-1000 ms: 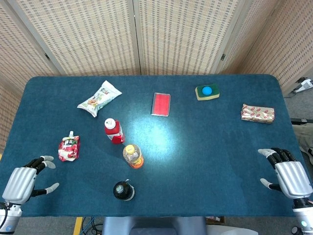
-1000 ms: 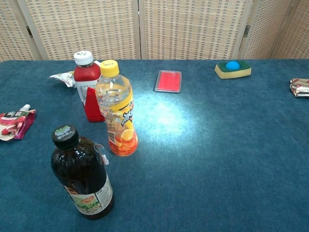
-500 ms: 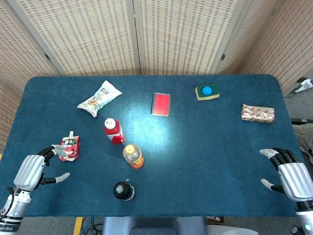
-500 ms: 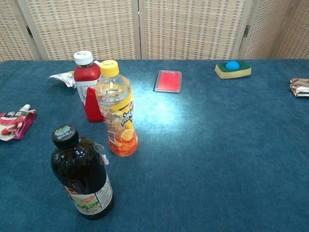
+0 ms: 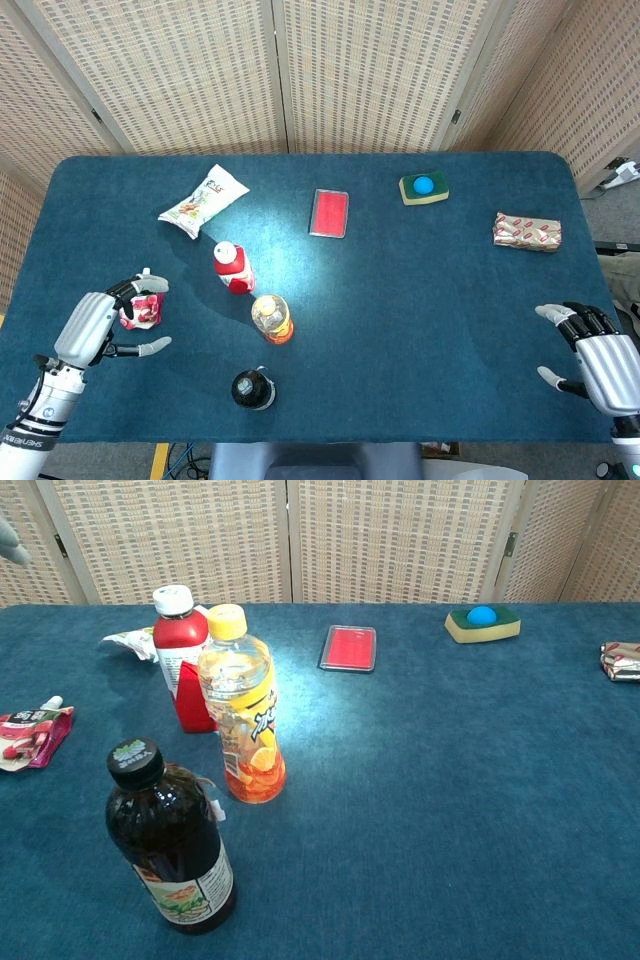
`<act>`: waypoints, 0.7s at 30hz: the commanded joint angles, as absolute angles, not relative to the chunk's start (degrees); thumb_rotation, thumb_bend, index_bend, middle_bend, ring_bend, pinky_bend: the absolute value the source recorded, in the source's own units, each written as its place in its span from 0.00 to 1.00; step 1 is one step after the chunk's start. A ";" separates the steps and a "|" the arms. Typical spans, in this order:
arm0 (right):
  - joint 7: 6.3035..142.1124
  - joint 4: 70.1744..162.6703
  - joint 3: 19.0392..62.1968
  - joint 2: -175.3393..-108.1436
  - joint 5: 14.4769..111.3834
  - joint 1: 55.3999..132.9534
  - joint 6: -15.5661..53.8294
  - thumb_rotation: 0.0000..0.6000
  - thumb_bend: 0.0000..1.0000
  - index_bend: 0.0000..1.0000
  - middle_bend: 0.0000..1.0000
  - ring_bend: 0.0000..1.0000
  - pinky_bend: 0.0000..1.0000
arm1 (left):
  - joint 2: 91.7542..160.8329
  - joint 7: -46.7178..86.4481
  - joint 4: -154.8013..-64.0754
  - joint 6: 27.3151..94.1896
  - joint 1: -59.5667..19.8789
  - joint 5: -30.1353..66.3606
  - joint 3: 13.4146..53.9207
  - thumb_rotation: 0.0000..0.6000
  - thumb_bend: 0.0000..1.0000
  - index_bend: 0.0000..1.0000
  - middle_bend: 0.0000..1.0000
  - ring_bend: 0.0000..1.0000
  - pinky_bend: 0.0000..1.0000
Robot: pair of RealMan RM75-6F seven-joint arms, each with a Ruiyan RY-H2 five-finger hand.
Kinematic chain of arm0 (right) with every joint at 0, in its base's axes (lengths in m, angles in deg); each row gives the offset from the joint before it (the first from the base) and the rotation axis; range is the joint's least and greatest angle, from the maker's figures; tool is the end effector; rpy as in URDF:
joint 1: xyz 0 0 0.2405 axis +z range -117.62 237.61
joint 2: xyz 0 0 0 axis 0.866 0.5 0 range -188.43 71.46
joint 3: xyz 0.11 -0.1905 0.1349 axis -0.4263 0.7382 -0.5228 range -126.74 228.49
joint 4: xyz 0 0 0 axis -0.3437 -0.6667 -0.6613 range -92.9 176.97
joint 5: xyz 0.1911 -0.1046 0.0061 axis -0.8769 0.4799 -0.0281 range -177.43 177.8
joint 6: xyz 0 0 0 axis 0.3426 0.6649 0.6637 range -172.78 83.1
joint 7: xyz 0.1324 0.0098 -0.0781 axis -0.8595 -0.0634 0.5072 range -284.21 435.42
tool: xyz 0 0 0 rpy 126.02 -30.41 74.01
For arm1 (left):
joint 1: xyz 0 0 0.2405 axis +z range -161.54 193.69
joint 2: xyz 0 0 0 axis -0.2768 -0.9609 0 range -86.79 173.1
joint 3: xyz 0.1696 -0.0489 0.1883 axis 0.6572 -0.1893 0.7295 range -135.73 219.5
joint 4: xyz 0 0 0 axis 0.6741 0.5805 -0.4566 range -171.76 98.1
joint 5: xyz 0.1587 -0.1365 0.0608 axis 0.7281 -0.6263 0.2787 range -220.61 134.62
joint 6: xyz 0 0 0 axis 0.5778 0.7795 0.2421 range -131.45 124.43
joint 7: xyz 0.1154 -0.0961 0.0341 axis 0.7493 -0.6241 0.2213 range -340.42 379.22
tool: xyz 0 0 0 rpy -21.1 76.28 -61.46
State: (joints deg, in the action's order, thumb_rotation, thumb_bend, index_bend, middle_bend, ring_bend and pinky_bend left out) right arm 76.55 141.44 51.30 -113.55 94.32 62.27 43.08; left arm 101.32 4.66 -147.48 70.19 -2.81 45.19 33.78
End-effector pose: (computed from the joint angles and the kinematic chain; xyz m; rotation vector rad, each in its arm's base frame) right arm -0.2923 -0.1636 0.1809 1.5001 -0.8435 0.9024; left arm -0.1896 0.2560 0.1410 -1.5454 -1.1915 -1.3852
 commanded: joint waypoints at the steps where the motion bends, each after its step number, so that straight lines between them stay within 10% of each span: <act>1: 76.17 141.37 51.28 -113.36 94.40 62.18 43.29 1.00 0.00 0.26 0.28 0.18 0.22 | 101.12 3.16 -148.54 68.47 -4.34 44.98 33.23 1.00 0.02 0.30 0.30 0.32 0.57; 21: 73.69 141.08 50.95 -112.11 94.35 61.29 44.83 1.00 0.00 0.26 0.28 0.18 0.22 | 109.16 0.71 -147.45 58.72 -13.74 42.42 32.30 1.00 0.01 0.19 0.18 0.24 0.50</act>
State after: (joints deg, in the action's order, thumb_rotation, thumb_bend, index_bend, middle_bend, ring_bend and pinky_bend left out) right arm 73.76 141.09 50.96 -112.15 94.35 61.32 44.79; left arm 108.45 0.37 -147.78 59.03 -13.26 42.75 32.35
